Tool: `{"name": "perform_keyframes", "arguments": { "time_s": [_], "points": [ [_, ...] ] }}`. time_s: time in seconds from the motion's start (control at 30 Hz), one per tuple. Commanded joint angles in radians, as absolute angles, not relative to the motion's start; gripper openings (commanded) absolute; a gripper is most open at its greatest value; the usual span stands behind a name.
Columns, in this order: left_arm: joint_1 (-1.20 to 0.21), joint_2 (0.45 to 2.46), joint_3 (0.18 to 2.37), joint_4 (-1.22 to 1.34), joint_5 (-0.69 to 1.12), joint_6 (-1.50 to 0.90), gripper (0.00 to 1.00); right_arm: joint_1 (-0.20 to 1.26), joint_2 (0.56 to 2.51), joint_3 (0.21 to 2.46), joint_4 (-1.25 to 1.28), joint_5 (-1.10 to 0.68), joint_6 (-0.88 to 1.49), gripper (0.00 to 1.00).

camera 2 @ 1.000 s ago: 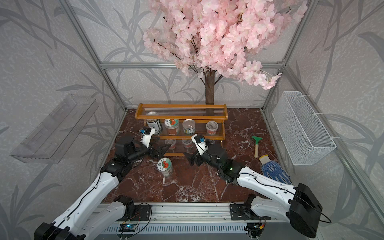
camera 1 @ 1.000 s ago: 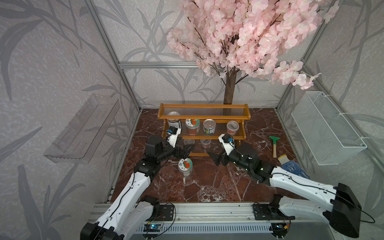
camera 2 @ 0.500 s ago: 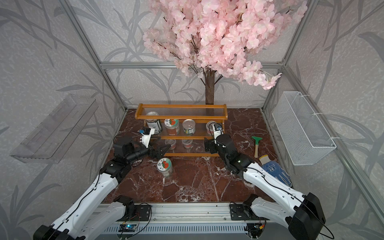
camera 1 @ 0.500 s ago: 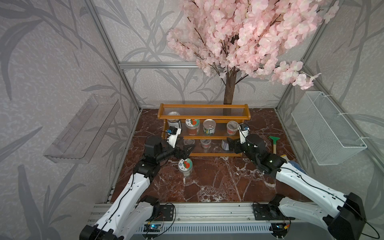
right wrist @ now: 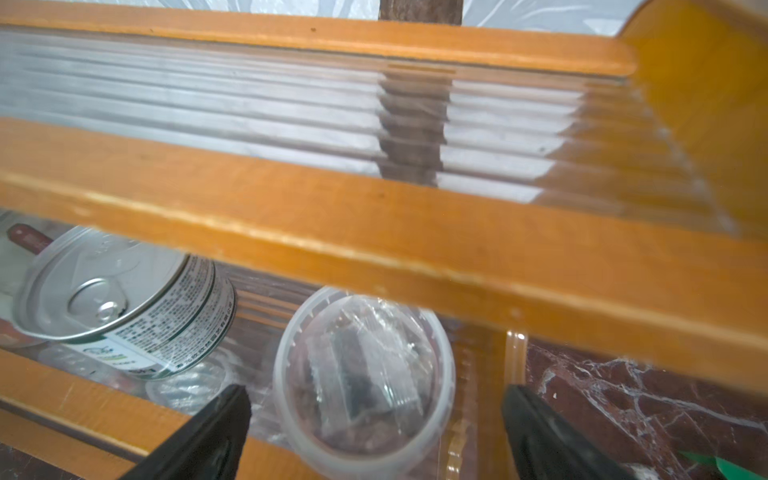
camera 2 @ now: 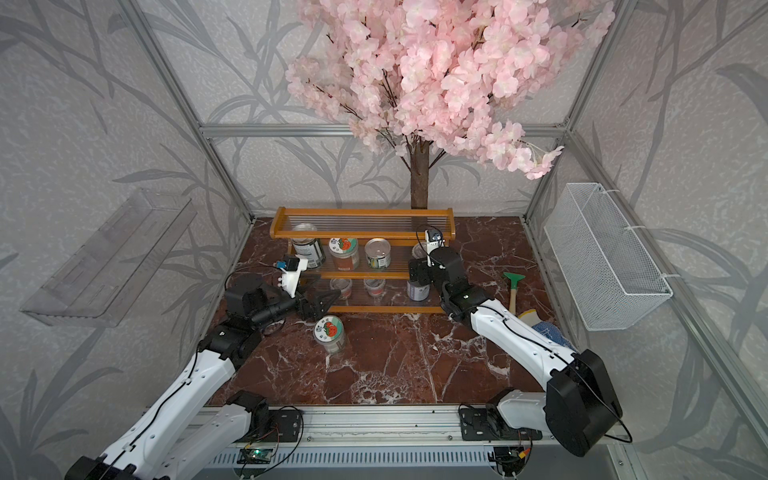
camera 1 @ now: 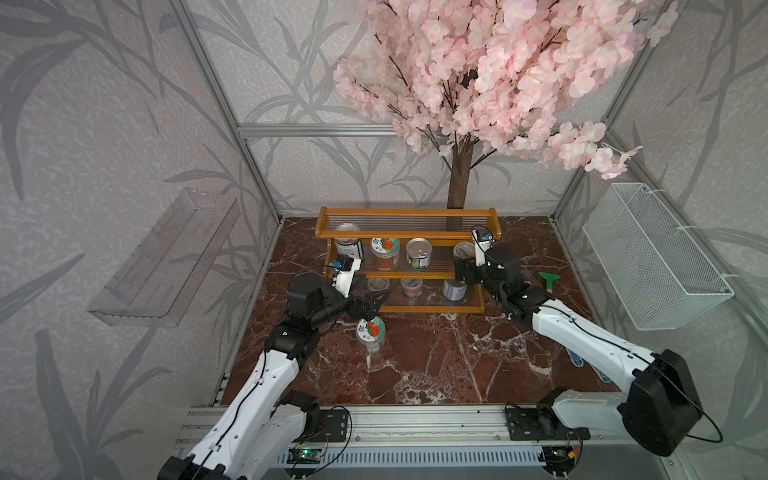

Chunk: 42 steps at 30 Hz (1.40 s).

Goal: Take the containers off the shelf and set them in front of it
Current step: 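Pick up a container from the shelf.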

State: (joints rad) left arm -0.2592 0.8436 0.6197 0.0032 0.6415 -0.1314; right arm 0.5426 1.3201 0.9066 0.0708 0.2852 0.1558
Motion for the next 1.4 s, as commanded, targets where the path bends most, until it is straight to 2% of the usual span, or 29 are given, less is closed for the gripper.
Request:
{"name": "perform_keyframes", "arguments": {
  "time_s": [0.0,0.33,0.7,0.83,1.37],
  "points": [
    [-0.259,0.829,0.614,0.007,0.649,-0.132,1.00,0.528,1.348,0.947,0.132,0.270,0.134,0.99],
    [-0.259,0.822,0.600,0.003,0.644,-0.130,1.00,0.511,1.439,1.000,0.137,0.265,0.123,1.00],
    [-0.259,0.820,0.597,-0.006,0.640,-0.118,1.00,0.511,1.433,0.998,0.137,0.242,0.096,0.74],
    [-0.258,0.825,0.599,-0.004,0.640,-0.117,1.00,0.511,1.419,0.996,0.132,0.239,0.091,0.69],
    [-0.260,0.856,0.609,0.015,0.653,-0.119,1.00,0.532,1.289,0.971,0.075,0.127,0.084,0.68]
  ]
}}
